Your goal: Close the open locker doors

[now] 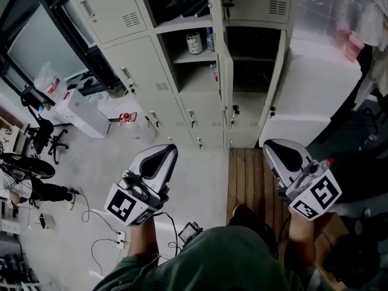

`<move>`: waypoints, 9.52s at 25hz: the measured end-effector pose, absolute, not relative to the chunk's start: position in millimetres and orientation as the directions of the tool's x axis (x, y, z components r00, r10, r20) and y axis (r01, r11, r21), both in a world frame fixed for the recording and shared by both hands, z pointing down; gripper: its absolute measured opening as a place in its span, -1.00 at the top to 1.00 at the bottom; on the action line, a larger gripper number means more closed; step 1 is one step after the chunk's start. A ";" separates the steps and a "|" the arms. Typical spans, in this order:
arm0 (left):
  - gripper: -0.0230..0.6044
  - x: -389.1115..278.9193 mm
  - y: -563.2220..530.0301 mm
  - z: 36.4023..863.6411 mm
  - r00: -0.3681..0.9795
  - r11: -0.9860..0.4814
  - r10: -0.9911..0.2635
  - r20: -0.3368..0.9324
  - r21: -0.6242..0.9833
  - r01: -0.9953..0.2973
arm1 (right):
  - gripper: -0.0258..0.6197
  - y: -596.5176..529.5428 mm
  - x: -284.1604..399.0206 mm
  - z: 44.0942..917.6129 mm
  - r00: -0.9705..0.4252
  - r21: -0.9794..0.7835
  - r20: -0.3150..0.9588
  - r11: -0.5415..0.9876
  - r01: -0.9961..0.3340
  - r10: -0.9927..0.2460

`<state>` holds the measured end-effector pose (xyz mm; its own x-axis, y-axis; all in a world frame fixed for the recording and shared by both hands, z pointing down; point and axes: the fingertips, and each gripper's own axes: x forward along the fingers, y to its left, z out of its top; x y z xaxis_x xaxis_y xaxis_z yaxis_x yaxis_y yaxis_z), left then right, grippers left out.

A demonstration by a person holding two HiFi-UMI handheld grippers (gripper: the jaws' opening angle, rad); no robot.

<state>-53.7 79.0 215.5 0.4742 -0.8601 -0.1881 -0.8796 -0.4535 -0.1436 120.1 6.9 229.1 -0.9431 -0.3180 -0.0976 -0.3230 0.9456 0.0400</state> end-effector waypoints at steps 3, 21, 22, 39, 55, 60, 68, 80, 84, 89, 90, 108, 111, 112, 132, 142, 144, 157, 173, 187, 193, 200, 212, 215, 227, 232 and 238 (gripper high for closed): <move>0.93 -48.2 47.4 200.8 0.446 -0.424 -0.877 -0.178 -0.148 -0.894 | 0.94 -25.1 112.3 210.9 -0.959 0.044 -0.100 0.961 -0.271 -0.266; 0.93 -80.3 -68.0 188.0 0.429 -0.394 -0.883 -0.192 -0.194 -0.898 | 0.94 -140.6 43.3 203.3 -0.979 0.112 -0.069 0.974 -0.198 -0.191; 0.93 -85.6 -76.5 193.3 0.440 -0.406 -0.879 -0.186 -0.195 -0.893 | 0.94 -147.2 39.9 208.4 -0.976 0.110 -0.069 0.971 -0.213 -0.206; 0.93 -136.1 -136.6 231.8 0.544 -0.522 -0.826 -0.149 -0.163 -0.837 | 0.94 -192.5 -17.0 263.5 -0.960 0.090 0.017 0.957 -0.277 -0.279; 0.93 -182.9 -141.3 236.2 0.565 -0.547 -0.811 -0.154 -0.145 -0.824 | 0.94 -194.8 -29.0 266.6 -0.934 0.108 0.005 0.929 -0.355 -0.357; 0.93 -195.1 -142.9 239.1 0.564 -0.546 -0.811 -0.154 -0.148 -0.825 | 0.94 -186.1 -60.0 265.8 -0.950 0.113 -0.013 0.943 -0.312 -0.312; 0.93 -226.5 -138.0 245.6 0.539 -0.524 -0.827 -0.159 -0.128 -0.842 | 0.94 -181.0 -130.2 268.0 -0.965 0.101 -0.055 0.960 -0.262 -0.257; 0.93 -290.4 -130.2 264.8 0.455 -0.449 -0.875 -0.168 -0.071 -0.891 | 0.94 -239.0 -218.7 285.1 -0.939 0.071 -0.068 0.937 -0.341 -0.337; 0.93 -303.1 -131.2 272.7 0.435 -0.432 -0.886 -0.160 -0.056 -0.900 | 0.94 -261.6 -240.1 292.1 -0.923 0.084 -0.067 0.919 -0.385 -0.380; 0.93 -309.8 -132.7 278.4 0.438 -0.439 -0.884 -0.162 -0.034 -0.898 | 0.94 -292.5 -263.0 303.3 -0.897 0.087 -0.054 0.893 -0.441 -0.438; 0.93 -310.6 -133.3 278.0 0.441 -0.443 -0.882 -0.167 -0.029 -0.896 | 0.94 -298.8 -266.3 305.5 -0.892 0.085 -0.051 0.888 -0.451 -0.448; 0.93 -284.5 -148.3 270.7 0.512 -0.514 -0.837 -0.193 -0.040 -0.857 | 0.94 -379.0 -281.1 339.7 -0.839 0.066 0.049 0.840 -0.539 -0.542; 0.93 -257.3 -152.5 263.8 0.536 -0.536 -0.821 -0.195 -0.058 -0.842 | 0.94 -365.0 -269.4 345.7 -0.860 0.068 0.096 0.866 -0.496 -0.500; 0.93 -247.1 -154.1 261.2 0.539 -0.538 -0.820 -0.192 -0.064 -0.841 | 0.94 -355.4 -261.2 348.9 -0.871 0.062 0.110 0.877 -0.476 -0.480; 0.93 38.8 -177.0 147.2 0.571 -0.549 -0.805 -0.163 -0.161 -0.820 | 0.94 -185.8 -7.8 250.3 -0.993 0.025 0.105 0.998 -0.060 -0.062; 0.93 4.5 -205.4 151.8 0.365 -0.339 -0.910 -0.194 -0.156 -0.928 | 0.94 -200.3 55.2 212.4 -0.984 0.044 0.040 0.984 -0.174 -0.176; 0.93 3.5 -205.8 149.9 0.366 -0.336 -0.911 -0.188 -0.173 -0.926 | 0.94 -203.1 59.4 210.2 -0.981 0.051 0.034 0.981 -0.188 -0.190; 0.93 -93.1 -217.9 162.4 0.177 -0.140 -0.974 -0.144 -0.234 -0.962 | 0.94 -199.8 33.6 206.6 -0.984 0.075 -0.011 0.981 -0.180 -0.180; 0.93 -204.3 -286.0 177.6 0.339 -0.290 -0.921 -0.191 -0.244 -0.926 | 0.94 -232.1 -74.2 239.6 -0.937 0.079 -0.021 0.934 -0.349 -0.349; 0.93 -261.2 -361.1 192.0 0.363 -0.330 -0.912 -0.192 -0.187 -0.925 | 0.94 -259.2 -96.1 262.5 -0.886 0.077 0.048 0.886 -0.458 -0.462; 0.93 -265.5 -373.5 179.9 0.394 -0.365 -0.898 -0.197 -0.167 -0.916 | 0.94 -265.4 -87.4 262.2 -0.855 0.077 0.077 0.858 -0.508 -0.513; 0.93 -264.3 -373.7 179.6 0.418 -0.382 -0.888 -0.193 -0.197 -0.903 | 0.94 -271.6 -69.3 273.5 -0.817 0.061 0.081 0.821 -0.568 -0.571; 0.93 -200.1 -338.1 238.0 0.489 -0.437 -0.863 -0.122 -0.303 -0.847 | 0.94 -259.2 -5.8 319.3 -0.719 0.003 0.105 0.724 -0.690 -0.687; 0.93 -180.9 -334.7 259.3 0.513 -0.468 -0.850 -0.123 -0.271 -0.841 | 0.94 -254.4 14.2 339.7 -0.692 0.000 0.125 0.698 -0.716 -0.711; 0.93 -92.7 -326.2 316.6 0.606 -0.571 -0.793 -0.060 -0.276 -0.774 | 0.94 -249.0 102.8 386.7 -0.588 0.013 0.169 0.598 -0.801 -0.791; 0.93 -78.5 -321.3 343.1 0.600 -0.579 -0.799 -0.033 -0.222 -0.784 | 0.94 -242.2 121.5 400.3 -0.607 0.052 0.185 0.625 -0.779 -0.772; 0.93 -72.6 -317.7 373.6 0.597 -0.587 -0.802 -0.012 -0.166 -0.792 | 0.93 -245.9 145.7 421.4 -0.611 0.086 0.228 0.640 -0.763 -0.758</move>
<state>-72.6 -317.7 373.6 0.5971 -0.8021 -0.0117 -0.7921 -0.5873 -0.1664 145.7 -245.9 421.4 -0.6107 -0.7585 0.2275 -0.7633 0.6403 0.0858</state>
